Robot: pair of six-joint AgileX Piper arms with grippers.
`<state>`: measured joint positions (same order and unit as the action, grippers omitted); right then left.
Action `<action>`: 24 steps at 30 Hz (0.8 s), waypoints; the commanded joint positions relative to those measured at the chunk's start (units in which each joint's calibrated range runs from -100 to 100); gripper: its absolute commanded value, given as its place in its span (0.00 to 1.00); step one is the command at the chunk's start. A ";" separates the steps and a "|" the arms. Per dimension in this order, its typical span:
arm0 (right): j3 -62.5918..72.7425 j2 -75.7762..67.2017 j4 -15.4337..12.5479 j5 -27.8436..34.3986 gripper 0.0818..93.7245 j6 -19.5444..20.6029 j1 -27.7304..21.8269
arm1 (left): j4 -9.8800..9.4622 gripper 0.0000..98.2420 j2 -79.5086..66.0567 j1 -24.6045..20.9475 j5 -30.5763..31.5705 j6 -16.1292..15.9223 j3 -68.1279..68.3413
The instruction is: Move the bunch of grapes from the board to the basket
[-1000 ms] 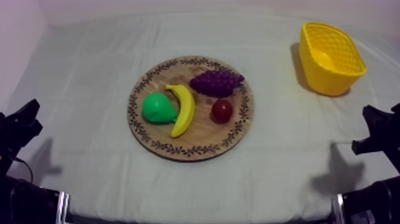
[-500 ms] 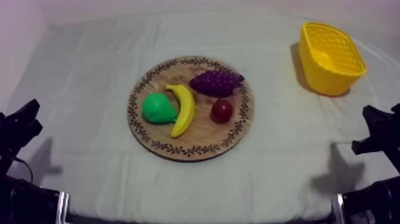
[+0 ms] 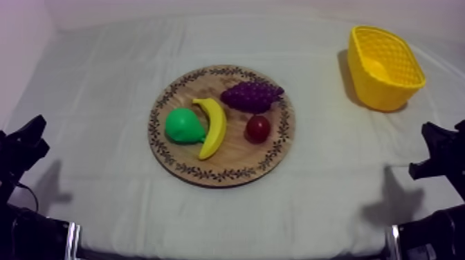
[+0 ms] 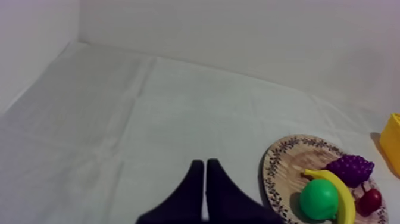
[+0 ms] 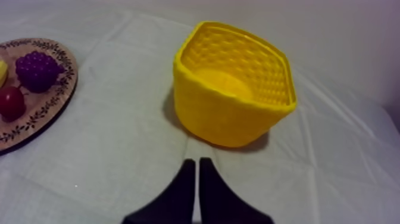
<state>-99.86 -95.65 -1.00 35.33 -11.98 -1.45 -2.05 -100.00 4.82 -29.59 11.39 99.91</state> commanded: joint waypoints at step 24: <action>-0.02 -0.02 0.00 -0.01 0.00 -2.52 -0.18 | -0.02 0.00 0.00 0.00 0.01 0.01 -0.02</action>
<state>-99.86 -95.65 -1.00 35.33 -14.63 -1.61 -2.05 -100.00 4.82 -29.59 11.39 99.91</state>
